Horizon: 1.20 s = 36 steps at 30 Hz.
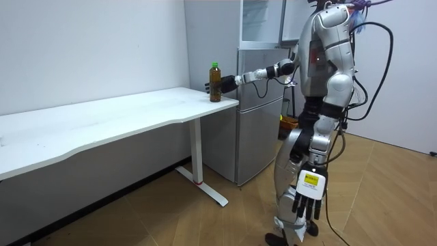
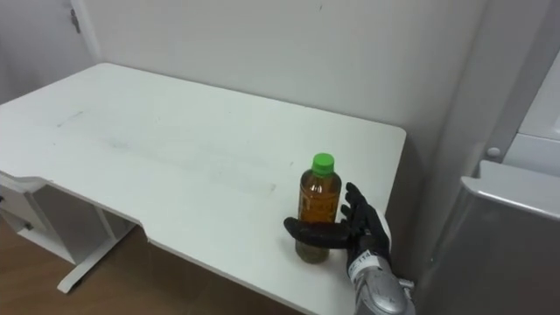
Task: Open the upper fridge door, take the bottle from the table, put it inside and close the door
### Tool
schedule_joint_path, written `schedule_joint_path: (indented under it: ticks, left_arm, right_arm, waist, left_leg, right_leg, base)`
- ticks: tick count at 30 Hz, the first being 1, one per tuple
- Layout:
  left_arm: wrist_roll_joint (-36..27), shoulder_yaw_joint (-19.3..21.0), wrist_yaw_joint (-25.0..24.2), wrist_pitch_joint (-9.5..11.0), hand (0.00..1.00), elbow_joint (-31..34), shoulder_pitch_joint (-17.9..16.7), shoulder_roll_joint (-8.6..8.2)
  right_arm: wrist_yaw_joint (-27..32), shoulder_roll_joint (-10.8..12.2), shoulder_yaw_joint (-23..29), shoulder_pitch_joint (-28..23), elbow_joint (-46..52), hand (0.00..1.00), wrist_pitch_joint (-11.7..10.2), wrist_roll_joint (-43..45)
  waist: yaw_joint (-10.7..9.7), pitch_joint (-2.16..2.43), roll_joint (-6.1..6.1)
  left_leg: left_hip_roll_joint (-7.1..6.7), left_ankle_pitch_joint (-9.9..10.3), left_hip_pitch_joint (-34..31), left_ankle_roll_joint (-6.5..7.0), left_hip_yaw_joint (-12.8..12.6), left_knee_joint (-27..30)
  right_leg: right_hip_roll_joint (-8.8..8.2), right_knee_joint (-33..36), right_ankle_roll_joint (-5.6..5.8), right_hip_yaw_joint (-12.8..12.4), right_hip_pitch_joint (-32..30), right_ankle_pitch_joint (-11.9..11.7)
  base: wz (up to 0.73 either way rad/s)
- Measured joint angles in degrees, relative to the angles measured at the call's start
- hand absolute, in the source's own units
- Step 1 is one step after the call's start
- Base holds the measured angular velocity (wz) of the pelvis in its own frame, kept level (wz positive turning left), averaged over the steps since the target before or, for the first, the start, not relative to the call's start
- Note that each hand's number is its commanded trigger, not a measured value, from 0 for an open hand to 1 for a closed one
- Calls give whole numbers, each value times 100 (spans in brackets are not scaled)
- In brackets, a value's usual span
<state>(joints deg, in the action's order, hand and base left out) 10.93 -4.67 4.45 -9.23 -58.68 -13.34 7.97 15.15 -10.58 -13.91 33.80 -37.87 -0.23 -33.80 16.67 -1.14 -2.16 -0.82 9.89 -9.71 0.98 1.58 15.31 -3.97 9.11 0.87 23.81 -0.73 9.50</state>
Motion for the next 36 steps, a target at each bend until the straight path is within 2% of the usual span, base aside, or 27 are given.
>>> schedule_joint_path:
  ticks: [5, 17, 18, 19, 36]
  left_arm:
    - [0, -1, -12, 6, 0, -135, 62, 0]
    - [-8, -5, -19, 2, 0, -174, 93, -4]
    - [-8, -5, -15, 2, 0, -179, 100, -4]
    - [-8, -6, -11, 2, 0, -202, 121, -4]
    - [-9, -10, 0, 4, 0, -204, 134, -3]
  right_arm:
    - [-125, 3, 0, 2, 6, 0, 0, 4]
    - [-138, 11, -5, 106, 6, 0, 0, 30]
    - [-138, 11, -5, 106, 6, 90, 0, 30]
    - [-140, 12, -5, 106, 6, 100, 0, 39]
    - [-29, 20, -75, 115, 5, 100, 29, 35]
  waist:
    - [109, 2, -7]
    - [109, -5, -52]
    - [109, -5, -52]
    - [110, -5, -52]
    - [108, -8, -48]
  left_leg:
    - [7, 0, 0, 1, 4, 2]
    - [6, -12, -18, 16, 16, 12]
    - [6, -12, -19, 16, 16, 12]
    - [6, -12, -19, 16, 11, 10]
    - [4, -12, -41, 16, 20, 14]
  right_leg:
    - [-11, 65, 0, 4, -30, 0]
    - [-33, 76, 0, 5, -46, 0]
    - [-32, 76, 0, 5, -47, 0]
    - [-30, 76, 0, 2, -49, 0]
    - [-32, 72, 0, 17, -57, 0]
  base:
    - [0]
    - [0]
    - [0]
    - [0]
    - [0]
